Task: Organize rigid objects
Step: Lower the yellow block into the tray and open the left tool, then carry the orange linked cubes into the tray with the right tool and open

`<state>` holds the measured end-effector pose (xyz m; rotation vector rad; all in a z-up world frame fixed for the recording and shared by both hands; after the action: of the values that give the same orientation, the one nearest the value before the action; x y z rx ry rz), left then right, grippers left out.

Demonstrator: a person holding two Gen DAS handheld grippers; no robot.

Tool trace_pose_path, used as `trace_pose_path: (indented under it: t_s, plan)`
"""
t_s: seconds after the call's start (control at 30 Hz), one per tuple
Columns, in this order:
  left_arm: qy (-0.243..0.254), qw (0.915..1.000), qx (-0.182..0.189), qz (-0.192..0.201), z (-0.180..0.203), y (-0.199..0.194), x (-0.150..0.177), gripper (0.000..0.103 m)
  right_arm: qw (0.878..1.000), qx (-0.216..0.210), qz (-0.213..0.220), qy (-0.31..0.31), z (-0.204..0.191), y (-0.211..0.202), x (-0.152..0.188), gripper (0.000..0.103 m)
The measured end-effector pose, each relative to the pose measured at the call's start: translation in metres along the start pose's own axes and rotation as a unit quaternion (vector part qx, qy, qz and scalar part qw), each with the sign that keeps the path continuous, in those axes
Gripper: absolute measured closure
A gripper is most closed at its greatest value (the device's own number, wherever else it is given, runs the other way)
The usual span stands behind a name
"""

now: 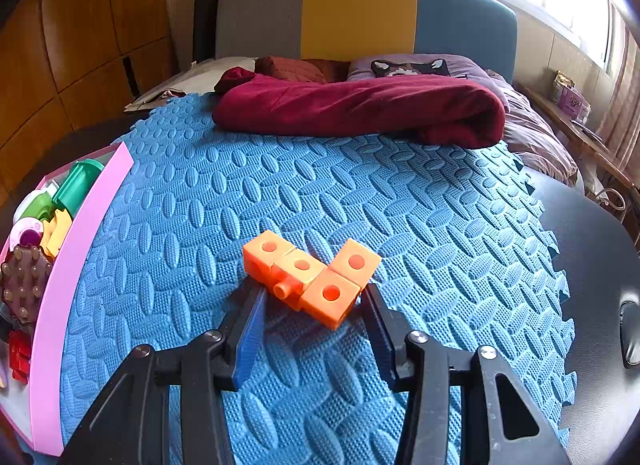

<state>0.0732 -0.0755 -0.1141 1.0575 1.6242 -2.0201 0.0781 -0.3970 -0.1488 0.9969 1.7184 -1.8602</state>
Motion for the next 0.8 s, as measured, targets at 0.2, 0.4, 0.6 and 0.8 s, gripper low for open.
trace_pose_path:
  t_s: [0.2, 0.4, 0.6, 0.8]
  plan:
    - [0.006, 0.9994, -0.02, 0.027, -0.005, -0.013, -0.01, 0.025, 1.0, 0.002, 0.001, -0.002, 0.0, -0.001, 0.0, 0.055]
    - [-0.002, 0.9985, -0.031, 0.045, -0.014, -0.023, -0.016, 0.022, 1.0, 0.004, 0.002, -0.005, -0.002, -0.001, 0.0, 0.059]
    - [-0.008, 0.9981, -0.031, 0.052, -0.018, -0.028, -0.017, 0.022, 1.0, 0.01, 0.003, 0.002, -0.001, -0.004, 0.0, 0.059]
    - [-0.016, 0.9973, -0.036, 0.061, -0.026, -0.034, -0.02, 0.02, 1.0, -0.002, 0.005, 0.02, -0.007, -0.014, 0.002, 0.059]
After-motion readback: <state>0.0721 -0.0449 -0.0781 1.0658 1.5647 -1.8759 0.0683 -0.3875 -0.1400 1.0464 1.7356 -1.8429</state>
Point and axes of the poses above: each gripper's, at about its wrist camera, not at the fingertips, and y roughly the way its jaws point, z to its right, x to its underside, the point moved 8 cm from there along y, roughly the way its jaws point, and after that the axes turned 8 degrees about z, right-handed, at the moved point
